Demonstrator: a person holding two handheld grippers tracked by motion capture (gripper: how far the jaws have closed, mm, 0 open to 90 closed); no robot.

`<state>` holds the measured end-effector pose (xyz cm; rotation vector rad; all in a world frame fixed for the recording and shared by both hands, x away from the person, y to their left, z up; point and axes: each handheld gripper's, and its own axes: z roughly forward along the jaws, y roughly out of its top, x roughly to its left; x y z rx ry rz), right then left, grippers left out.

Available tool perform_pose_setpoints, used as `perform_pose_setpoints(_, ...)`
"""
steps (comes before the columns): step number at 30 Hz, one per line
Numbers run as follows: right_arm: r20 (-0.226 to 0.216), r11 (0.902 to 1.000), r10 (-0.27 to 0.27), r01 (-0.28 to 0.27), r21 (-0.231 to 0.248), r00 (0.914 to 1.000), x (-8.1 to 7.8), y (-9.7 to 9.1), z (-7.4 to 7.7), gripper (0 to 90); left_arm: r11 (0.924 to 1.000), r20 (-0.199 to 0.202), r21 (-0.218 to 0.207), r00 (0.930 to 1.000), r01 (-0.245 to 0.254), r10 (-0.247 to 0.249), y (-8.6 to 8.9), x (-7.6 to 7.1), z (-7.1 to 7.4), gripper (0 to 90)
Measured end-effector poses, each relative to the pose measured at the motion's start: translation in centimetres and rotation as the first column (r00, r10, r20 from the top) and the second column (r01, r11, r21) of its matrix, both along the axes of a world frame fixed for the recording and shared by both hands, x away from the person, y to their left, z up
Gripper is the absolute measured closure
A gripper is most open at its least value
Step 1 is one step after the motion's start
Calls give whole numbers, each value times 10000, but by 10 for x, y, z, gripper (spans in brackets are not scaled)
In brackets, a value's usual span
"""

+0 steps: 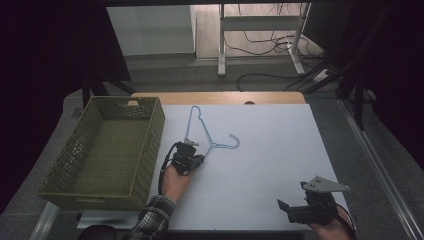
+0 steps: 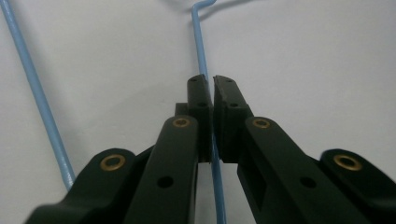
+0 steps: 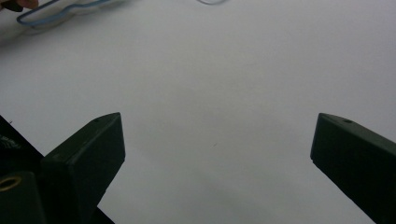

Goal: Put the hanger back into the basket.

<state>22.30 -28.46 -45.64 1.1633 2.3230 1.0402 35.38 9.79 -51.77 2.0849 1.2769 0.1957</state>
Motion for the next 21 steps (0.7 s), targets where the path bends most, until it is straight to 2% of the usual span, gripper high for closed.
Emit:
perform_pose_setpoints(6,25,9999,134,-134,-33,9999,3,5,1,31,9992,-3,-397,10000,13,-13,6,-2,5,870)
perform_pose_setpoints(13,-37,9999,112,-113,-99,9999,21,18,7,30,9983,-99,-575,9999,38,-44,8,-3,3,870)
perform_pose_setpoints(15,-163,9993,157,-163,-350,9997,34,26,8,23,9981,-86,-612,10000,28,-33,8,-3,3,870)
perform_pose_setpoints(16,-163,9993,157,-163,-350,9997,34,26,8,23,9977,-65,-671,10000,-5,0,8,-3,3,870)
perform_pose_setpoints(19,-179,9968,349,-361,-708,9992,55,41,10,3,9973,-66,-731,10000,44,-49,9,-4,4,870)
perform_pose_setpoints(21,-117,9972,391,-397,-627,9992,67,47,12,0,9970,-67,-778,10000,39,-44,10,-4,5,869)
